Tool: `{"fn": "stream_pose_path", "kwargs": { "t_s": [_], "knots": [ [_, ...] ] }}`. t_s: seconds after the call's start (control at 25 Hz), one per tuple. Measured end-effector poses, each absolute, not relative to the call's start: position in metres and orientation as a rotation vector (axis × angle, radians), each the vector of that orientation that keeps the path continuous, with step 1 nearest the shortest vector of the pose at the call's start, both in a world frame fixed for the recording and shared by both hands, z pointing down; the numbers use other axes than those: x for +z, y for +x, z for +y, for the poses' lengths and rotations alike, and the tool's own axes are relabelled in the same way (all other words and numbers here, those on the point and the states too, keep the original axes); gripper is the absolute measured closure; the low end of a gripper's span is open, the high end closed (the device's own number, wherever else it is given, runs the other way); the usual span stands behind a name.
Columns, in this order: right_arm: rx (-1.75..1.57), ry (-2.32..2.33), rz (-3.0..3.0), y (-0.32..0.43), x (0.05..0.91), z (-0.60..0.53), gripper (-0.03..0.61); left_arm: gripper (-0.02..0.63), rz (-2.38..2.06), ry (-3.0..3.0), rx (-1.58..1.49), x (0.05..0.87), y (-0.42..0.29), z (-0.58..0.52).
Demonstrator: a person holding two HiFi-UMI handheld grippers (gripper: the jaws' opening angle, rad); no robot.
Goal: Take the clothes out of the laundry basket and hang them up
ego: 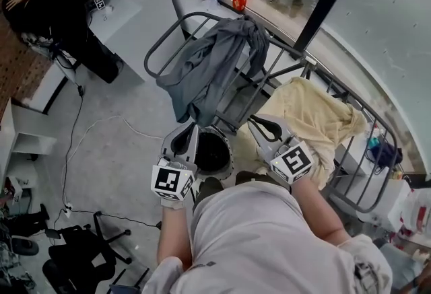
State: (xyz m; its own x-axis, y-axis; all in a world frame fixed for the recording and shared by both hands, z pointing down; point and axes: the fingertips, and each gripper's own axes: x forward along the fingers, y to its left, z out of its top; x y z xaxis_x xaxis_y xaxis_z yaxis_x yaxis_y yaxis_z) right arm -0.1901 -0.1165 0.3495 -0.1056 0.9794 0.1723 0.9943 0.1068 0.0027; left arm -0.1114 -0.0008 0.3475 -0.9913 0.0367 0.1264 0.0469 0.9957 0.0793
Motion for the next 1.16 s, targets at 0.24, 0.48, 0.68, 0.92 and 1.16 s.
{"fn": "stream_pose_path", "kwargs": {
  "t_s": [0.24, 0.48, 0.68, 0.92, 1.16],
  "knots": [
    [-0.230, -2.036, -2.204, -0.186, 0.353, -0.118, 0.541, 0.614, -2.982, -0.107, -0.077, 0.356, -0.103, -0.004],
    [-0.191, -1.954, -2.221, -0.196, 0.363, -0.128, 0.541, 0.614, -2.953, -0.114, -0.111, 0.369, -0.099, -0.008],
    [-0.157, -1.901, -2.217, -0.196, 0.372, -0.133, 0.541, 0.614, -2.932, -0.119, -0.109, 0.374, -0.093, -0.009],
    [-0.146, -1.905, -2.202, -0.192, 0.373, -0.135, 0.541, 0.614, -2.921, -0.133, -0.103, 0.374, -0.088, -0.011],
    [-0.138, -1.903, -2.199, -0.188, 0.371, -0.136, 0.541, 0.614, -2.911, -0.144, -0.110, 0.376, -0.077, -0.014]
  ]
}}
